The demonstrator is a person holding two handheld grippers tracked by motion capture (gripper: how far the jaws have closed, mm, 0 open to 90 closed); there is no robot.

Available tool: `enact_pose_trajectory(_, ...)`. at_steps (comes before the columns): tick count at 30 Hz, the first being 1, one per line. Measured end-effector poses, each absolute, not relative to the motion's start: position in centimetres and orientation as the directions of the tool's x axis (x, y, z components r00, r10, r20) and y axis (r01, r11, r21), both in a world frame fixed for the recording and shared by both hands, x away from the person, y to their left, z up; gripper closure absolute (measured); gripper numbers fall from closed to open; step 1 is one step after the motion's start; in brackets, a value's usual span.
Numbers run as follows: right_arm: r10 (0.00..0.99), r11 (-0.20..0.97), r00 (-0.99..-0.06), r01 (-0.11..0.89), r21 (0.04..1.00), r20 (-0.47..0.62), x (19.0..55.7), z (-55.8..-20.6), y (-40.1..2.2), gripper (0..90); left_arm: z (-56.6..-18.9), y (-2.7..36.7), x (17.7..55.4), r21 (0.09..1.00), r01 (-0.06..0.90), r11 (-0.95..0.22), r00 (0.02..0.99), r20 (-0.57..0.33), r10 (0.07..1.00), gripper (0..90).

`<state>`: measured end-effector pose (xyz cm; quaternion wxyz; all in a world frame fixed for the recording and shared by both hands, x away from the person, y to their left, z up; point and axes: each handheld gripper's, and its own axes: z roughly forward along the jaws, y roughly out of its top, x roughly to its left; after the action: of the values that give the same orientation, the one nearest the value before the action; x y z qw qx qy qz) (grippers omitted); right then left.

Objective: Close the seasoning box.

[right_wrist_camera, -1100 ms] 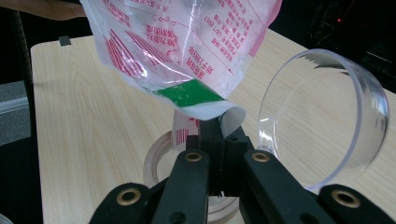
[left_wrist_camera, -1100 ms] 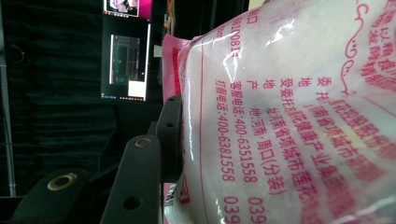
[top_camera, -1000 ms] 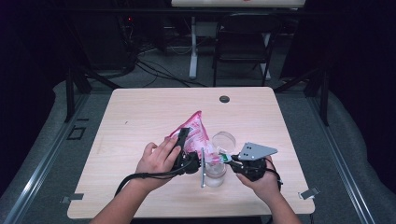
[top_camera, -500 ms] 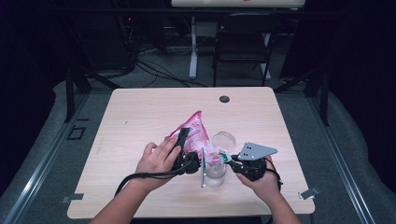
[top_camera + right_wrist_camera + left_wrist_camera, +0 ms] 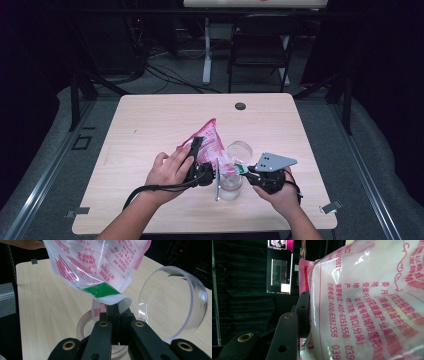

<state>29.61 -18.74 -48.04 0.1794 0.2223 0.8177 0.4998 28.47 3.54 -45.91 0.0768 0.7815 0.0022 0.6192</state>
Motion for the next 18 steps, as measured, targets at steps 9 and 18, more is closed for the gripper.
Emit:
enact_pose_trajectory(9,0.541,0.404,-0.838,0.185,0.896,-0.071,29.61,-48.04,-18.75,90.0,-45.94,3.54,28.44,0.125,-0.091,-0.988,0.233,0.967,0.101,64.0)
enact_pose_trajectory(18,0.541,0.404,-0.838,0.185,0.896,-0.071,29.61,-48.04,-18.74,90.0,-45.88,3.54,28.44,0.122,-0.093,-0.988,0.231,0.968,0.098,64.0)
